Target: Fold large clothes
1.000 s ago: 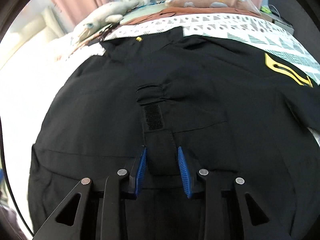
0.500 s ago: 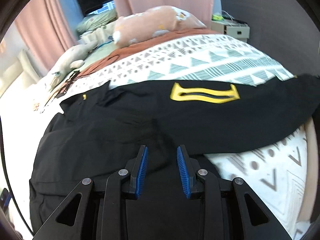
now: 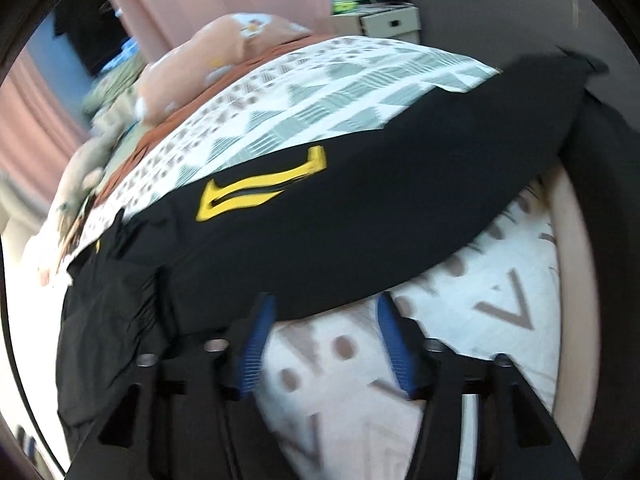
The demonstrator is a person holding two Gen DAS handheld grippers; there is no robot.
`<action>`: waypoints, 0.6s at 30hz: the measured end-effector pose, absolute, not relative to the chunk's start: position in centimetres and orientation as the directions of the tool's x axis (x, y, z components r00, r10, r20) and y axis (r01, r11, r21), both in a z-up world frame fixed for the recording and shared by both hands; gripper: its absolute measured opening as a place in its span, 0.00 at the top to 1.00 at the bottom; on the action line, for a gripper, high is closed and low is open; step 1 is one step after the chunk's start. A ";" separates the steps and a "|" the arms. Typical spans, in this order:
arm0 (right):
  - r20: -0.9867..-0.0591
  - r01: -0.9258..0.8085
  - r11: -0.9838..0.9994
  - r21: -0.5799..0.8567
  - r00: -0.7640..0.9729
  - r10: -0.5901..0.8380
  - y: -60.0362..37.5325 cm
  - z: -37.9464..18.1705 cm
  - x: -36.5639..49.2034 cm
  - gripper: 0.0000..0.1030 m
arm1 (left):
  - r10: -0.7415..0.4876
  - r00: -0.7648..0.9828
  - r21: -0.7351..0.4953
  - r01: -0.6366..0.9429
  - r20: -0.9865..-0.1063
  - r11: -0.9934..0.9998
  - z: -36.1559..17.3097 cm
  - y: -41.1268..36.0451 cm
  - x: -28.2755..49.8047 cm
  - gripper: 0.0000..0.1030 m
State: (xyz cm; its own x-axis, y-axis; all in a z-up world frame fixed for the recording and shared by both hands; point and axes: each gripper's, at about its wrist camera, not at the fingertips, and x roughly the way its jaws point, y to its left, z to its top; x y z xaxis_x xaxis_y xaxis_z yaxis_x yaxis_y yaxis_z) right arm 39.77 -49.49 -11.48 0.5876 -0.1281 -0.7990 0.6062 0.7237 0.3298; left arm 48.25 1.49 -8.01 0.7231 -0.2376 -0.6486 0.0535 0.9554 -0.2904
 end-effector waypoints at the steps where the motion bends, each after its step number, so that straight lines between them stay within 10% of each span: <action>1: -0.799 0.620 0.711 0.332 0.586 -0.138 -50.3 -11.9 39.6 0.40 | -0.230 0.722 -0.282 0.051 -0.652 0.958 -8.2 1.5 48.3 0.10; 12: -0.759 0.693 0.633 0.344 0.602 -0.248 -56.4 -15.1 40.5 0.40 | -0.187 0.697 -0.220 0.043 -0.692 0.974 -9.9 0.8 48.9 0.10; 13: -0.749 0.695 0.634 0.339 0.607 -0.265 -56.6 -15.1 40.7 0.43 | -0.180 0.694 -0.212 0.039 -0.698 0.976 -10.1 0.7 49.1 0.10; 16: -0.750 0.701 0.628 0.339 0.604 -0.269 -57.2 -15.2 40.7 0.94 | -0.151 0.676 -0.187 0.020 -0.721 0.982 -10.7 0.5 49.5 0.10; 18: -0.722 0.679 0.615 0.401 0.648 -0.245 -57.4 -14.3 40.3 0.96 | -0.161 0.670 -0.206 0.012 -0.725 0.978 -10.9 0.7 49.7 0.10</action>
State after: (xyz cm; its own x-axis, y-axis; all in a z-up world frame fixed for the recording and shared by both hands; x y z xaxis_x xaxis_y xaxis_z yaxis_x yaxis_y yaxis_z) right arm 40.27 -57.44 -14.31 0.6476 -0.2447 -0.7216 0.6791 0.6148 0.4010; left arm 49.69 0.68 -10.91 0.6701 -0.1611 -0.7246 0.0124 0.9784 -0.2061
